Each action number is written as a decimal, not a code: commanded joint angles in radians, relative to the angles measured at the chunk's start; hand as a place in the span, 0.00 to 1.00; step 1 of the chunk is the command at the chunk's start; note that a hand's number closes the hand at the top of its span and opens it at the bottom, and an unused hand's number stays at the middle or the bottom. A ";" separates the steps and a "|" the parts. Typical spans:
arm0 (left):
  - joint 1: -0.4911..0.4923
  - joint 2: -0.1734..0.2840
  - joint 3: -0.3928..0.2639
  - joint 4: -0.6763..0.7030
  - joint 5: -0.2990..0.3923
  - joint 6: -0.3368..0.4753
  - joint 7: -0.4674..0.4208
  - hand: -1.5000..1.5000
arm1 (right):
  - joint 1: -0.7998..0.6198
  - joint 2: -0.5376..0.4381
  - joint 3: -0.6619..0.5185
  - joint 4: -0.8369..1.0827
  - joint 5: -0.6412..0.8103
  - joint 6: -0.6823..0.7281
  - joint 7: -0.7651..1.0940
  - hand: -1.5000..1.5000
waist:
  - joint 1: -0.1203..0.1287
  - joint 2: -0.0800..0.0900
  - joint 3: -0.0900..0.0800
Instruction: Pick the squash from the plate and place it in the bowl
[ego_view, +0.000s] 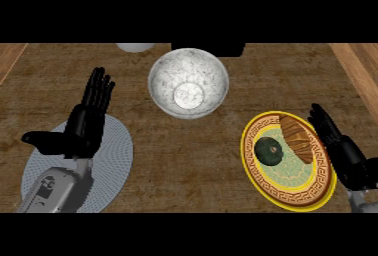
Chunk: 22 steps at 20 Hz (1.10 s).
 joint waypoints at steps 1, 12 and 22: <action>-0.006 -0.013 0.009 0.069 0.005 -0.047 -0.027 0.50 | -0.005 0.002 -0.019 -0.045 0.032 -0.080 0.095 1.00 | 0.019 0.014 0.033; 0.068 0.058 -0.048 0.055 -0.073 0.003 0.095 0.50 | 0.051 0.355 -0.035 -0.061 0.380 -0.944 0.132 0.00 | -0.006 0.002 0.035; 0.106 0.050 -0.060 0.007 -0.085 -0.006 0.099 0.50 | 0.165 0.461 0.039 -0.138 0.890 -1.112 0.385 0.00 | 0.018 0.009 0.025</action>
